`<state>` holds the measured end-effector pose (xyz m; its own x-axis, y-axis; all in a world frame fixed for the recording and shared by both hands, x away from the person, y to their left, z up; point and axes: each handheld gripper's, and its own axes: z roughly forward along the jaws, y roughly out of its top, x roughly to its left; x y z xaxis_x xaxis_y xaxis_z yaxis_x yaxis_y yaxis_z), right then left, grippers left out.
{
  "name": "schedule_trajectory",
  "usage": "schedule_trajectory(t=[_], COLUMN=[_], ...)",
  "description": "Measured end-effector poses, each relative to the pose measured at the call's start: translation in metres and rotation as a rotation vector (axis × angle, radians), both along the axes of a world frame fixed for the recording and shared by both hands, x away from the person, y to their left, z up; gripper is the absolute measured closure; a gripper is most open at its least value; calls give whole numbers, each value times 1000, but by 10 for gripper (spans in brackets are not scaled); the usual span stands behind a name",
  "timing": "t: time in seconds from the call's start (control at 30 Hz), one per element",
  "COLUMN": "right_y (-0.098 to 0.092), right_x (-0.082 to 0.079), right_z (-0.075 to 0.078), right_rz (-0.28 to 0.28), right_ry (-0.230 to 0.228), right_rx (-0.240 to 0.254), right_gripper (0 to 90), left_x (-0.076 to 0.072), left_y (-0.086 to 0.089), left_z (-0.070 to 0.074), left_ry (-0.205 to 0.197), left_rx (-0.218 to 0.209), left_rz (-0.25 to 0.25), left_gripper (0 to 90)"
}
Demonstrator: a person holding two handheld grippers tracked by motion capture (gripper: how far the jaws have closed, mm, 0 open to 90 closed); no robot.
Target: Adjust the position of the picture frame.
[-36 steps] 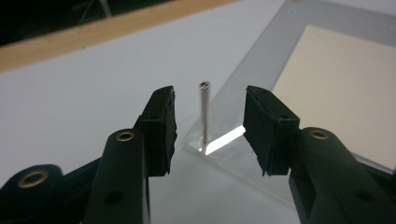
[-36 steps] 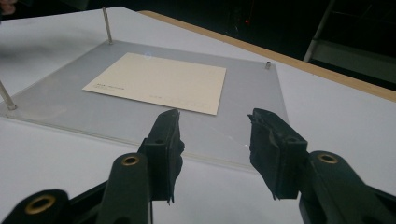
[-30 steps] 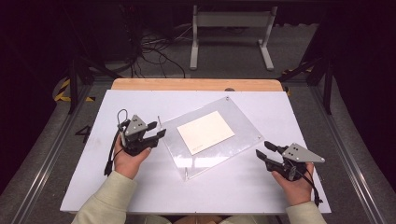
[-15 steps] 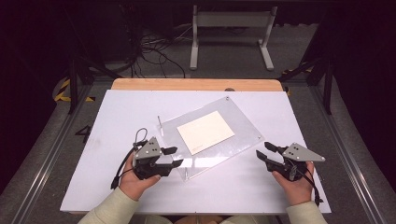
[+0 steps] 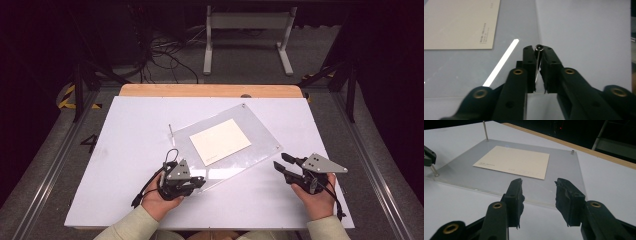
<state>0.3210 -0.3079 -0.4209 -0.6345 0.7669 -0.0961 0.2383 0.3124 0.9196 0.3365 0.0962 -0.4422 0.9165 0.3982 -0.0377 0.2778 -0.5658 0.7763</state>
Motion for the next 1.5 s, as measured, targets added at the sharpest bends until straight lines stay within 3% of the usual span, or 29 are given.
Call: schedule_trajectory(t=[0.2,0.3,0.47,0.5,0.57,0.73,0.8,0.9,1.0,1.17,1.27,1.37,1.5], right_y=[1,1,3,3,4,10,12,18,23,35,46,55,64], right_x=[0,0,2,2,3,7,10,16,24,41,53,64,78], right_z=[0,0,-1,-1,-1,-2,-3,-4,-2,2,2,-1,-9], right_rz=[11,14,19,19,24,40,40,24,25,44,79,98,95], right_ry=[-2,4,10,10,12,51,81,111,129,159,194,236,264], right_rx=[2,4,-3,-3,-8,-5,8,-14,-31,-61,-91,-107,-149], right_gripper=[570,579,591,591,598,624,617,603,608,634,657,666,675], left_x=[1,6,20,20,26,42,49,60,64,63,59,53,45], left_y=[5,25,56,56,66,87,93,101,103,104,106,107,111], left_z=[5,10,12,12,12,8,7,2,-4,-5,-1,2,6], left_ry=[-15,-23,-26,-26,-34,-41,-53,-50,-36,-35,-34,-64,-93], left_rx=[11,26,5,5,-5,-57,-60,-61,-42,-55,-91,-84,-89], left_rz=[7,80,224,224,277,422,461,512,520,515,500,488,485], left_gripper=[852,851,851,851,851,850,850,850,848,839,710,593,524])
